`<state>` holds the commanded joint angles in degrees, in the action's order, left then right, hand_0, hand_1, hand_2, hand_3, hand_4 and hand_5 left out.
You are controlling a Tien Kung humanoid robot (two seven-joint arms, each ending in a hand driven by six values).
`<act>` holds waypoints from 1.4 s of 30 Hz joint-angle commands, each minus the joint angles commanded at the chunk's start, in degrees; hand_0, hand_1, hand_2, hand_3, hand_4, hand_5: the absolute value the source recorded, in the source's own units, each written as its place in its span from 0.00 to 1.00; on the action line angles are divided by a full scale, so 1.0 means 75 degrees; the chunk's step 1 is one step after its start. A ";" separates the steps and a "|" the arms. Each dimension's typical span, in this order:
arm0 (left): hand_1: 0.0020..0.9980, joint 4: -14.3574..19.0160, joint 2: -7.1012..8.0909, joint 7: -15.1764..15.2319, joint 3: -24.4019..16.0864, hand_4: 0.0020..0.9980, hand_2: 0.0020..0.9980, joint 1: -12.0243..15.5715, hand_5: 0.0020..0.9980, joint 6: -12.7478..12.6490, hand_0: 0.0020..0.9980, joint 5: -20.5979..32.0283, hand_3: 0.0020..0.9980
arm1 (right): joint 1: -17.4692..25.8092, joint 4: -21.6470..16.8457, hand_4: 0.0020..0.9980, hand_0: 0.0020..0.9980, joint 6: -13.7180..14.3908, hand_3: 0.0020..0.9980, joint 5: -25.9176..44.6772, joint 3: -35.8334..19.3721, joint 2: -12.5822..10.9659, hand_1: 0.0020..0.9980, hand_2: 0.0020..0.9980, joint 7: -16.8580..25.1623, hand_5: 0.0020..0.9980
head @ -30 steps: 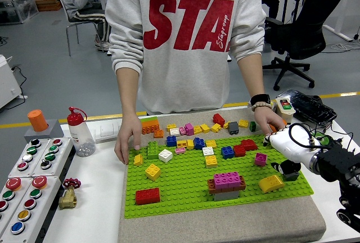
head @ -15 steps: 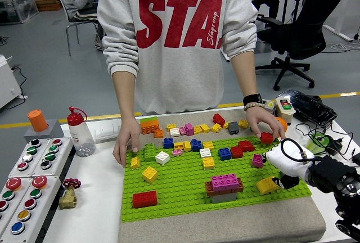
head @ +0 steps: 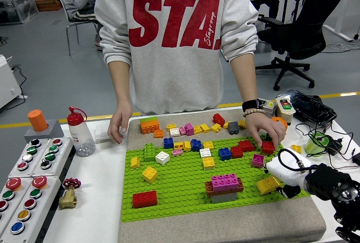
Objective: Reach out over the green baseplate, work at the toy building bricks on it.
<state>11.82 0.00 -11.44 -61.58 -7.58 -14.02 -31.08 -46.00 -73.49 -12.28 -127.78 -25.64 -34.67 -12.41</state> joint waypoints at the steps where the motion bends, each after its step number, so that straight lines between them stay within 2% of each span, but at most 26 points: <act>1: 0.65 0.0000 0.0000 0.0001 0.0002 0.43 0.67 -0.0001 1.00 0.0001 0.70 -0.0001 0.59 | -0.0008 0.0022 0.66 0.81 0.0006 0.74 0.0007 0.0021 0.0018 0.74 0.70 0.0006 0.26; 12: 0.65 0.0005 0.0000 0.0011 0.0027 0.43 0.67 -0.0039 1.00 0.0001 0.70 0.0044 0.59 | -0.0135 0.0202 0.66 0.81 0.0034 0.74 0.0156 0.0147 0.0177 0.73 0.70 0.0137 0.26; 13: 0.65 0.0004 0.0000 0.0012 0.0032 0.43 0.67 -0.0045 1.00 0.0002 0.70 0.0050 0.59 | -0.0144 0.0218 0.65 0.81 0.0041 0.71 0.0161 0.0155 0.0183 0.73 0.68 0.0140 0.26; 18: 0.65 0.0006 0.0000 0.0012 0.0048 0.43 0.67 -0.0057 1.00 0.0002 0.70 0.0073 0.59 | -0.0169 0.0352 0.65 0.81 0.0101 0.71 0.0239 0.0181 0.0233 0.73 0.68 0.0204 0.26; 19: 0.65 0.0006 0.0000 0.0011 0.0047 0.43 0.67 -0.0056 1.00 0.0002 0.70 0.0071 0.59 | -0.0178 0.0397 0.64 0.80 0.0111 0.67 0.0247 0.0194 0.0246 0.71 0.65 0.0225 0.26; 30: 0.65 0.0010 0.0000 0.0005 0.0033 0.43 0.67 -0.0039 1.00 0.0001 0.70 0.0044 0.59 | -0.0204 0.0621 0.64 0.81 0.0096 0.66 0.0279 0.0364 0.0298 0.70 0.64 0.0400 0.26; 31: 0.65 0.0011 0.0000 0.0003 0.0032 0.44 0.67 -0.0038 1.00 0.0000 0.70 0.0040 0.59 | -0.0201 0.0639 0.64 0.80 0.0116 0.61 0.0282 0.0375 0.0303 0.67 0.61 0.0411 0.26; 36: 0.65 0.0015 0.0000 -0.0009 0.0041 0.44 0.67 -0.0036 1.00 -0.0001 0.70 0.0029 0.59 | -0.0169 0.0776 0.64 0.80 0.0323 0.61 0.0286 0.0413 0.0343 0.67 0.61 0.0501 0.26; 37: 0.65 0.0016 0.0000 -0.0012 0.0041 0.44 0.67 -0.0034 1.00 -0.0001 0.70 0.0027 0.59 | -0.0160 0.0795 0.62 0.78 0.0385 0.53 0.0280 0.0411 0.0349 0.59 0.53 0.0520 0.25; 42: 0.65 0.0022 0.0000 -0.0030 0.0031 0.44 0.67 -0.0012 1.00 -0.0010 0.70 0.0021 0.59 | -0.0110 0.0817 0.62 0.78 0.0782 0.53 0.0227 0.0387 0.0343 0.59 0.53 0.0608 0.25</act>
<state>11.98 0.00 -11.66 -61.35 -7.67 -14.09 -30.92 -46.82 -67.36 -6.41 -126.07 -22.74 -32.10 -7.85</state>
